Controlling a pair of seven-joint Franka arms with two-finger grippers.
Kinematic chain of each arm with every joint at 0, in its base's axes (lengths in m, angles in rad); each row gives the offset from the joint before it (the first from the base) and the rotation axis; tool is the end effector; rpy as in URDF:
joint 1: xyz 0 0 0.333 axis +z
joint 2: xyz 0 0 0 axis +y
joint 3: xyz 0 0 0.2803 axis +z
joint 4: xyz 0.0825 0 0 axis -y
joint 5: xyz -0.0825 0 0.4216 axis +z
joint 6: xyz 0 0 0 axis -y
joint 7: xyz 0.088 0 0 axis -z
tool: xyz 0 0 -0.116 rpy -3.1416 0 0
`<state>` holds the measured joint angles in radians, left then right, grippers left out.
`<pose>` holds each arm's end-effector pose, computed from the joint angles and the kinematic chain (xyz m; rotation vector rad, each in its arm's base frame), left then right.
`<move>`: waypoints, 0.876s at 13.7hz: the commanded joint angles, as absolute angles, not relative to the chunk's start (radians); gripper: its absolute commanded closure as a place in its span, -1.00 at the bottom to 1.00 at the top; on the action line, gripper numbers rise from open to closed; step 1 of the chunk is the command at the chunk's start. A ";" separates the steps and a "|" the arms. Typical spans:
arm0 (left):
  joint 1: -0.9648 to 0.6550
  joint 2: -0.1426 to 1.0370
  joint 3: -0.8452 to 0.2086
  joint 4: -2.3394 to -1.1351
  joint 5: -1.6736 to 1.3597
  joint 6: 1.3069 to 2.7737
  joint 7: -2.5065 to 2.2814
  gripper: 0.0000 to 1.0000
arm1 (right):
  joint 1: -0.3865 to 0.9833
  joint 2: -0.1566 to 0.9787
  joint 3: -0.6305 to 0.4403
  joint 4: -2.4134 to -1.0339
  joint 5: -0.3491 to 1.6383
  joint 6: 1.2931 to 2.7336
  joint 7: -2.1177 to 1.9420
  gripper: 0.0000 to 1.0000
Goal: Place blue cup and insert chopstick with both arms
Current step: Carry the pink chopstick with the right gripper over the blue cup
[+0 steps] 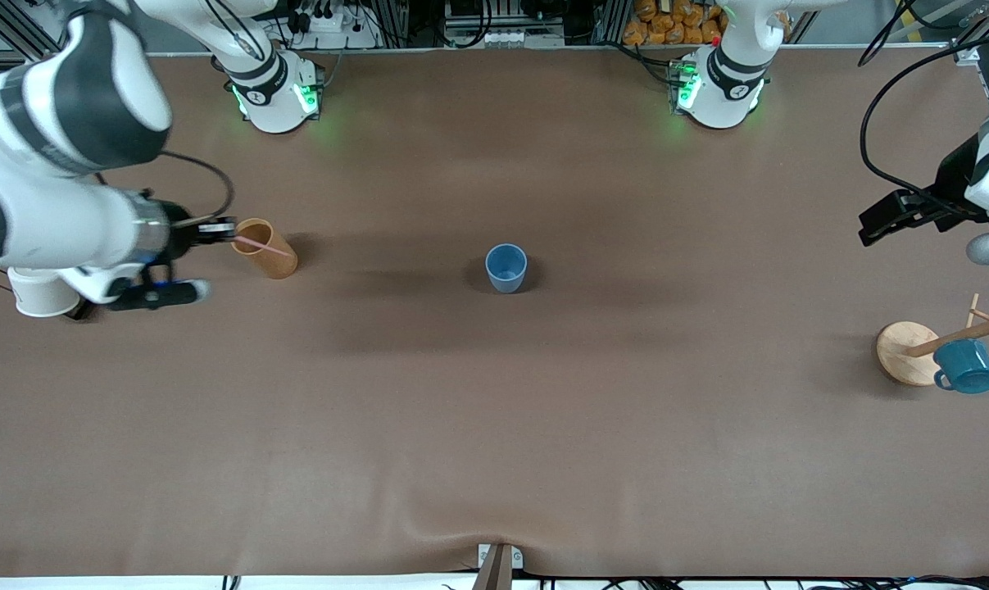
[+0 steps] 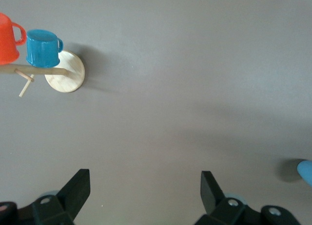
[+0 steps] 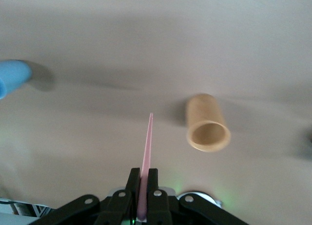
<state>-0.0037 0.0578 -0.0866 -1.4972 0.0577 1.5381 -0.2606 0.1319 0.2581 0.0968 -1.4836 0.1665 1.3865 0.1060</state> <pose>0.6030 -0.0464 0.5800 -3.0754 -0.2648 0.0112 0.6032 0.1574 0.4562 -2.9514 -0.1849 0.5697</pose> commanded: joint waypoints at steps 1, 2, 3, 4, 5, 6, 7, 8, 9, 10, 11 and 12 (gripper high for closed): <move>-0.015 0.018 -0.067 -1.543 0.038 1.551 -0.242 -1.00 | 0.201 0.276 0.095 -1.471 0.222 1.449 0.118 1.00; -0.009 0.020 -0.067 -1.548 0.026 1.563 -0.242 -1.00 | 0.228 0.281 0.097 -1.471 0.225 1.485 0.123 1.00; -0.009 0.020 -0.069 -1.548 0.023 1.565 -0.242 -1.00 | 0.265 0.287 0.098 -1.470 0.242 1.533 0.123 1.00; -0.011 0.020 -0.071 -1.548 0.021 1.566 -0.242 -1.00 | 0.320 0.290 0.097 -1.468 0.276 1.587 0.121 1.00; -0.011 0.021 -0.072 -1.548 0.021 1.578 -0.242 -1.00 | 0.356 0.293 0.097 -1.468 0.310 1.632 0.121 1.00; -0.011 0.023 -0.074 -1.548 0.020 1.589 -0.242 -1.00 | 0.391 0.302 0.097 -1.467 0.322 1.667 0.120 1.00; -0.014 0.025 -0.075 -1.548 0.020 1.594 -0.242 -1.00 | 0.446 0.305 0.095 -1.465 0.316 1.702 0.118 1.00; -0.014 0.025 -0.075 -1.548 0.020 1.594 -0.242 -1.00 | 0.495 0.310 0.094 -1.465 0.308 1.735 0.115 1.00; -0.012 0.025 -0.075 -1.548 0.020 1.594 -0.242 -1.00 | 0.532 0.317 0.094 -1.463 0.307 1.771 0.117 1.00; -0.011 0.025 -0.075 -1.546 0.020 1.594 -0.242 -1.00 | 0.567 0.328 0.094 -1.463 0.301 1.804 0.117 1.00; -0.012 0.025 -0.075 -1.546 0.020 1.594 -0.242 -1.00 | 0.590 0.339 0.092 -1.462 0.275 1.830 0.118 1.00; -0.012 0.025 -0.077 -1.548 0.020 1.594 -0.242 -1.00 | 0.609 0.344 0.094 -1.460 0.247 1.844 0.118 1.00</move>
<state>-0.0095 0.0493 -0.0819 -1.5227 0.0418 1.5773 -0.2595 0.5773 0.3191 0.1053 -1.4840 0.2830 1.8227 0.1141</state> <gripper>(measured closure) 0.000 0.907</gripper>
